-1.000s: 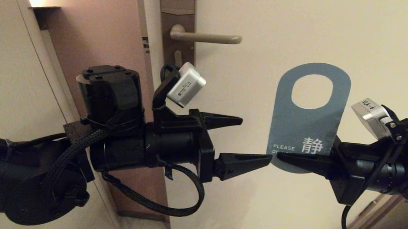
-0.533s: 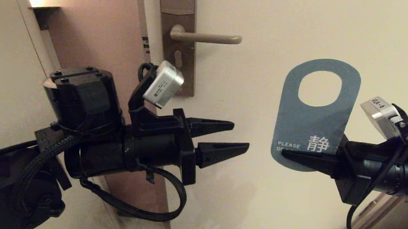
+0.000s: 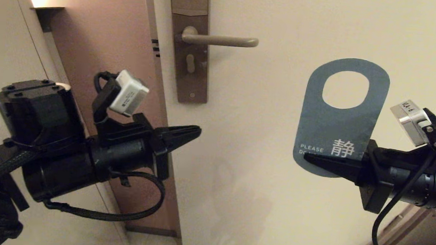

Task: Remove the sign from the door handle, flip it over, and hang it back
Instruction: Hang the sign back with the other side facing out

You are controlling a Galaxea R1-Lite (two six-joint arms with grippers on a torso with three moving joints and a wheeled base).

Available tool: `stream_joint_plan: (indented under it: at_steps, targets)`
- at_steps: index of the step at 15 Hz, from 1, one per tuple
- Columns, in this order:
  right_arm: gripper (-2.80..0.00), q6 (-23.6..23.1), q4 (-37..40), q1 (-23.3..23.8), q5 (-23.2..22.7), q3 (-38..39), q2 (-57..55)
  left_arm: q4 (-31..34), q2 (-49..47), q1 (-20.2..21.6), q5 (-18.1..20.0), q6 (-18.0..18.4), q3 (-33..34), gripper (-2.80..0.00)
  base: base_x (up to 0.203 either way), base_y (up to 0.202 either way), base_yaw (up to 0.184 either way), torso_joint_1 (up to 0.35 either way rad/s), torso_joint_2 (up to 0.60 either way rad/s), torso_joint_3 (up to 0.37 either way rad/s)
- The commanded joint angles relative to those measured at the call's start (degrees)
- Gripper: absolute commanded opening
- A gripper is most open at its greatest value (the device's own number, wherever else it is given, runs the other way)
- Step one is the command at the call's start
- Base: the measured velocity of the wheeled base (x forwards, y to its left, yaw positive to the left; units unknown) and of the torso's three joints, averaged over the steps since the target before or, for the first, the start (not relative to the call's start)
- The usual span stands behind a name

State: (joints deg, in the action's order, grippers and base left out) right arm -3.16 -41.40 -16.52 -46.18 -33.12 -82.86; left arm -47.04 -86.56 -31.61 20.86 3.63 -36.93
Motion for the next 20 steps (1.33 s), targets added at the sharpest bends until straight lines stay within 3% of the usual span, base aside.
stream_joint_plan:
  at_steps: [1,4,10,14,16,20]
  targets:
    - [-2.8,0.0,-0.3,0.5,0.0,-0.1,-0.1,0.7,5.5,4.7,0.0,1.0,4.0,-2.8,0.0,0.0,0.0,0.0,0.0,0.0]
    - [-2.8,0.0,-0.3,1.8,0.0,-0.4,-0.3,4.0,14.2,16.3,0.0,3.6,12.7,-2.8,0.0,0.0,0.0,0.0,0.0,0.0]
    - [-2.8,-0.1,-0.3,3.4,0.0,-0.6,-0.1,6.9,30.8,31.6,0.1,5.1,31.2,-2.8,0.0,0.0,0.0,0.0,0.0,0.0]
    - [-2.8,-0.1,-0.3,4.0,0.1,-0.7,0.0,8.0,37.7,34.7,-1.6,4.6,36.6,-2.8,0.0,0.0,0.0,0.0,0.0,0.0]
    - [-2.8,-0.2,-0.3,5.5,0.1,-0.7,0.1,13.7,43.2,34.8,-4.1,3.3,36.8,-2.8,0.0,0.0,0.0,0.0,0.0,0.0]
    - [-2.8,-0.2,-0.3,6.8,0.1,-0.5,1.0,28.6,58.1,34.9,-5.4,1.8,36.9,-2.8,0.0,0.0,0.0,0.0,0.0,0.0]
